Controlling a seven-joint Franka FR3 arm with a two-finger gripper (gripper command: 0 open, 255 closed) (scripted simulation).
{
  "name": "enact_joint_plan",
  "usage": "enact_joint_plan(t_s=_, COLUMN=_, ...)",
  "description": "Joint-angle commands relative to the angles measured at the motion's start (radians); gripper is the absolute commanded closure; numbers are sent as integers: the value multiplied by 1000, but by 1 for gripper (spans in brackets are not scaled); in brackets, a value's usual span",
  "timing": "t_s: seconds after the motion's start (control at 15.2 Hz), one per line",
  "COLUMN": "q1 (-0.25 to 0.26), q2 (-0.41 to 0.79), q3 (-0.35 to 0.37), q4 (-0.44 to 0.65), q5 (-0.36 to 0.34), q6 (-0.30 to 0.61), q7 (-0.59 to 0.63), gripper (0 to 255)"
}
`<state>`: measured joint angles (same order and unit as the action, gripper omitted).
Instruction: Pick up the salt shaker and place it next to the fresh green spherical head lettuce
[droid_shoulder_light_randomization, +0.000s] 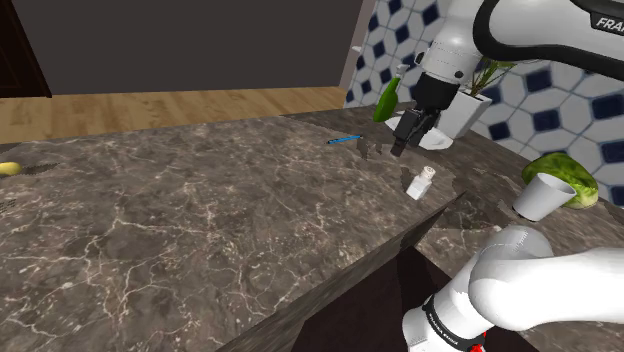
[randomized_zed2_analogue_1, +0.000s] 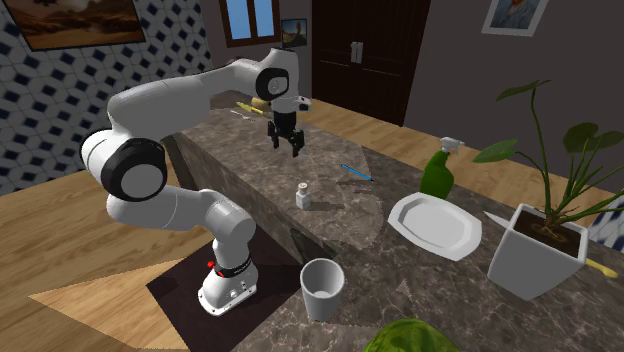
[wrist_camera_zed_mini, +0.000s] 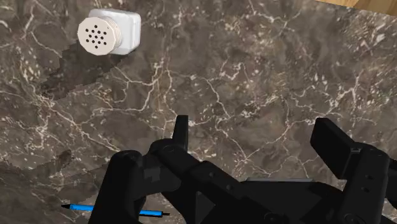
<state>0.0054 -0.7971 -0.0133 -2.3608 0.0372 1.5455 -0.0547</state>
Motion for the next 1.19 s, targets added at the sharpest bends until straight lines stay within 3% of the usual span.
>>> enact_joint_plan(t_s=0.0, q1=0, q2=0, q3=0, q4=0, q5=0, q6=0, q7=0, gripper=0)
enact_joint_plan(t_s=0.73, q1=-165, q2=-311, q3=-106, q4=-335, q5=-240, q6=143, q7=-54, gripper=0)
enact_joint_plan(t_s=1.12, q1=-176, q2=-322, q3=-124, q4=-409, q5=-260, q6=209, q7=-54, gripper=0)
